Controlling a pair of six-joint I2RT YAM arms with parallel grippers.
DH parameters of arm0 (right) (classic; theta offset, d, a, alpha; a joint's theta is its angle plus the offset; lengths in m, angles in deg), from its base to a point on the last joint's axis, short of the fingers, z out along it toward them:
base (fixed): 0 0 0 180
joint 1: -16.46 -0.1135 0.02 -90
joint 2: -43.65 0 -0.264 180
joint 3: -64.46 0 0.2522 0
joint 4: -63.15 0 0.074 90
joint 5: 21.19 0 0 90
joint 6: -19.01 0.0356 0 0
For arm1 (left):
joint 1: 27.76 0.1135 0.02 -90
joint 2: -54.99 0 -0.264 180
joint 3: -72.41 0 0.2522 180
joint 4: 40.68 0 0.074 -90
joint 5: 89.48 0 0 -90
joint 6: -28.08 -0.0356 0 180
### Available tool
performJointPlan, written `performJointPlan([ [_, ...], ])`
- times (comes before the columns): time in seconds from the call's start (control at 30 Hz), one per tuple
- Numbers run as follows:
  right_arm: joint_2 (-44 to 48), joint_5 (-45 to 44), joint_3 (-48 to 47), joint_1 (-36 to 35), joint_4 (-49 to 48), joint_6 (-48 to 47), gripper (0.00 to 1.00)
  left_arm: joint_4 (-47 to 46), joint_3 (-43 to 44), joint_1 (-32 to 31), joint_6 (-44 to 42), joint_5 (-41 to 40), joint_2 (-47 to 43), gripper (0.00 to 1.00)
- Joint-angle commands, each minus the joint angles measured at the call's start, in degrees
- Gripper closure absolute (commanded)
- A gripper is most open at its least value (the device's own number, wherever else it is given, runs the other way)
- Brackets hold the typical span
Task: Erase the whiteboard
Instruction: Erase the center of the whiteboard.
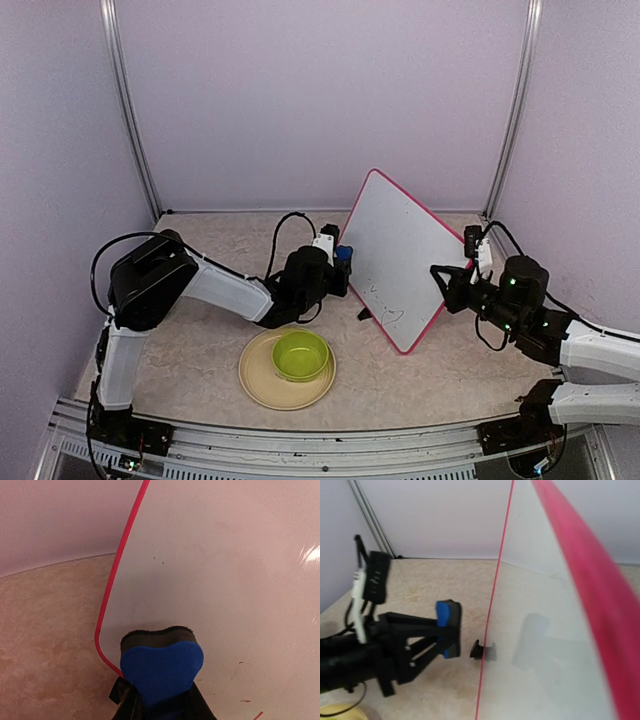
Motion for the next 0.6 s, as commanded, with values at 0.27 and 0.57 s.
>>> performJointPlan([
  [0.27,-0.7,-0.9,-4.4,-0.1,-5.1,0.0,1.0,10.5,13.2,1.4,-1.1,-1.9,10.6,1.0],
  [0.57,5.0,-0.6,-5.0,-0.1,0.9,1.2,1.0,8.7,10.3,1.7,-0.4,-3.1,8.1,1.0],
])
